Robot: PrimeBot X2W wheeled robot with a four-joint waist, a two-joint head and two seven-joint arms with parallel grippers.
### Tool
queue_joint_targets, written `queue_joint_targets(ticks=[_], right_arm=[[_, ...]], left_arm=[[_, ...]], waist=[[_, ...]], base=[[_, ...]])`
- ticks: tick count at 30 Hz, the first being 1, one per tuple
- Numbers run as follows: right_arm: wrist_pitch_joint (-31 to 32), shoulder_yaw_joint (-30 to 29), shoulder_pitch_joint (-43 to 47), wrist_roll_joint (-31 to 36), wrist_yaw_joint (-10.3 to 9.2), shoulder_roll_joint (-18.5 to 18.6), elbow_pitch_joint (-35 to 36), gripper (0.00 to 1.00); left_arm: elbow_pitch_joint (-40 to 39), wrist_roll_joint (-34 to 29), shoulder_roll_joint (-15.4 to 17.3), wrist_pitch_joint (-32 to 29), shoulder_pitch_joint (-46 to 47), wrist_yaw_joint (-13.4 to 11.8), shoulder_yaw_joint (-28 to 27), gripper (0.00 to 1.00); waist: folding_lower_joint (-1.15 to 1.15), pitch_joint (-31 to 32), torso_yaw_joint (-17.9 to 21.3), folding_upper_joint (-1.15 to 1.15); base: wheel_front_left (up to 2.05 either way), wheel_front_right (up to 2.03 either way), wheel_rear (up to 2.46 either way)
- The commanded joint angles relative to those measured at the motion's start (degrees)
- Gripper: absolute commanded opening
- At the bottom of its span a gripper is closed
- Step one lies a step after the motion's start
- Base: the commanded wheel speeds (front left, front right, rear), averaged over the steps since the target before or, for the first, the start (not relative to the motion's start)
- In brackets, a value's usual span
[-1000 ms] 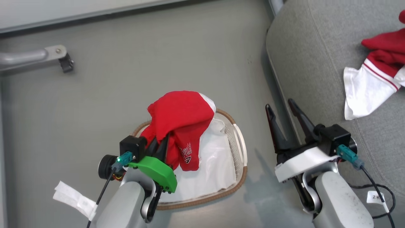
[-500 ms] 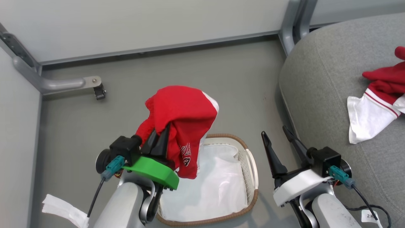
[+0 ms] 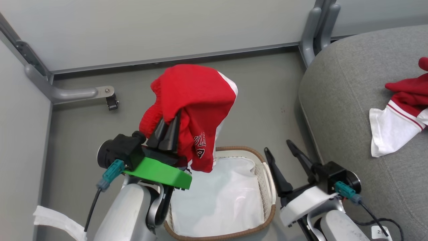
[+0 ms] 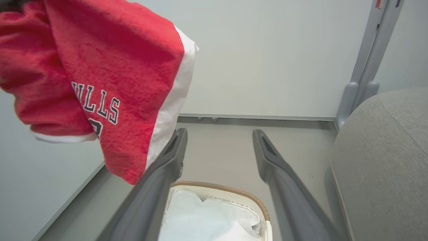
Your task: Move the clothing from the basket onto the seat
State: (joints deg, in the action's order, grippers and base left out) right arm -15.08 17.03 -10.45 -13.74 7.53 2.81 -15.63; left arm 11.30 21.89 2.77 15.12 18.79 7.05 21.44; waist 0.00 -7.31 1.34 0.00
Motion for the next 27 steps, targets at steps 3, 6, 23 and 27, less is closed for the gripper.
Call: queue_joint_targets(ticks=[3, 6, 23, 27], right_arm=[[-0.1, 3.4, -1.9, 0.5, -0.08, 0.2, 1.1, 1.0], [-0.1, 8.0, -3.4, 0.1, -0.07, 0.2, 2.0, 1.0], [-0.1, 20.7, -15.2, 0.0, -0.08, 0.4, -3.5, 1.0], [-0.1, 22.0, -17.3, -0.1, -0.08, 0.2, -6.5, 1.0]], left_arm=[[-1.0, 0.4, 0.3, 0.0, 0.2, -0.1, 0.5, 0.0], [-1.0, 0.9, 0.3, 0.0, 0.1, -0.2, 1.2, 0.0], [-1.2, 3.6, 0.3, 0.0, 1.5, -1.3, 6.8, 0.0], [-1.3, 4.9, 0.3, 0.0, 1.7, -1.5, 8.0, 0.0]], waist=[[0.0, -0.6, -0.3, 0.0], [0.0, -0.7, -0.5, 0.0], [0.0, -2.1, -3.6, 0.0], [0.0, -2.5, -4.7, 0.0]], base=[[0.0, 0.0, 0.0], [0.0, 0.0, 0.0], [0.0, 0.0, 0.0], [0.0, 0.0, 0.0]])
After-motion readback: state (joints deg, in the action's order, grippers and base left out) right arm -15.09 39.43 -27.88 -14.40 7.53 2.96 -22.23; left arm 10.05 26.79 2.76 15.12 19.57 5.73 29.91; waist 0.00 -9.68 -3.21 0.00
